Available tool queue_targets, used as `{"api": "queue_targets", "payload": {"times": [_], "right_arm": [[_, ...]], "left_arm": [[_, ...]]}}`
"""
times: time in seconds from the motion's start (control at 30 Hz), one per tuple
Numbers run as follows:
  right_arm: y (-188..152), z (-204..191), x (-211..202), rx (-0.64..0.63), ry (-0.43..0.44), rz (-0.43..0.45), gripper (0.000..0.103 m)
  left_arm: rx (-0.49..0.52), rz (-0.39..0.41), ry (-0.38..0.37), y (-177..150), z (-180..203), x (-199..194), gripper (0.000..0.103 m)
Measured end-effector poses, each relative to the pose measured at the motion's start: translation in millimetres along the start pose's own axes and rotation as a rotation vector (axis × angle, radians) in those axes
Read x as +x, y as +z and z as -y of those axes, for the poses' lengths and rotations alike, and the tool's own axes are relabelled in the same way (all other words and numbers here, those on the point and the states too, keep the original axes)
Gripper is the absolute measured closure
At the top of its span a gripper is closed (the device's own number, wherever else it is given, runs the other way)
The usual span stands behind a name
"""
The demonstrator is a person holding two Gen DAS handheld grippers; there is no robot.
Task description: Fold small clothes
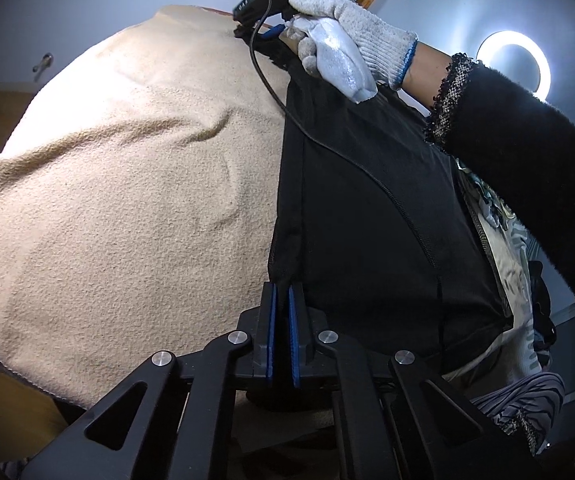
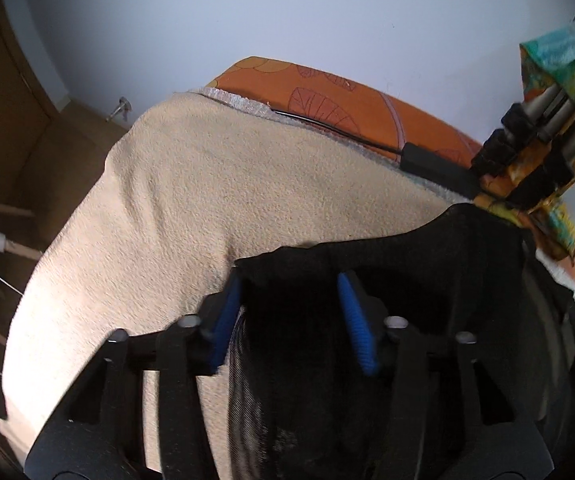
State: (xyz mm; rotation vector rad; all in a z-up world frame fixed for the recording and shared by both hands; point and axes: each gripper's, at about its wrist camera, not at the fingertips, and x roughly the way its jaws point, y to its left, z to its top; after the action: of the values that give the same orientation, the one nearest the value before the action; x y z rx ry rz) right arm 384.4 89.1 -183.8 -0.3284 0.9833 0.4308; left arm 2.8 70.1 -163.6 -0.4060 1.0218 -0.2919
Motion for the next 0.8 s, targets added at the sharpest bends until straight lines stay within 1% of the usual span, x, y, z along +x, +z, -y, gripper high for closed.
{"api": "queue_targets", "payload": {"times": [0.03, 0.07, 0.13, 0.23, 0.37, 0.47, 0.57, 0.67, 0.73, 0.8], "right_arm": [[-0.2, 1.7, -1.7, -0.002, -0.004, 0.001, 0.09], [-0.4, 5.0, -3.0, 0.004, -0.007, 0.0, 0.095], [-0.1, 13.2, -4.9, 0.032, 0.006, -0.001, 0.098], [1.6, 22.1, -12.8, 0.059, 0.006, 0.028, 0.099], [2.5, 41.3, -33.2, 0.11, 0.058, 0.082, 0.099], [3.0, 53.7, -50.0, 0.128, 0.078, 0.115, 0.099], [4.7, 59.8, -58.5, 0.134, 0.078, 0.129, 0.1], [4.2, 61.3, -63.1, 0.129, 0.08, 0.132, 0.1], [7.8, 59.9, -60.5, 0.126, 0.083, 0.131, 0.1], [8.6, 57.8, -60.4, 0.122, 0.082, 0.132, 0.1]], "left_arm": [[0.006, 0.004, 0.0, -0.1, 1.3, -1.2, 0.099], [0.009, 0.007, 0.0, 0.8, -0.7, -3.7, 0.1], [0.014, 0.015, 0.0, 0.9, 1.2, -5.4, 0.1], [0.022, 0.028, 0.0, 1.7, 2.3, -9.3, 0.1], [0.039, 0.053, -0.004, 1.0, 3.7, -17.2, 0.1], [0.069, 0.068, 0.03, -0.2, 7.6, -18.9, 0.1], [0.082, 0.042, 0.031, -0.9, 7.4, -14.0, 0.099], [0.095, -0.03, 0.047, -5.5, 10.3, 1.9, 0.097], [0.115, -0.006, 0.051, -6.3, 12.7, 1.9, 0.097], [0.143, 0.002, 0.054, -6.2, 16.2, 4.1, 0.097]]}}
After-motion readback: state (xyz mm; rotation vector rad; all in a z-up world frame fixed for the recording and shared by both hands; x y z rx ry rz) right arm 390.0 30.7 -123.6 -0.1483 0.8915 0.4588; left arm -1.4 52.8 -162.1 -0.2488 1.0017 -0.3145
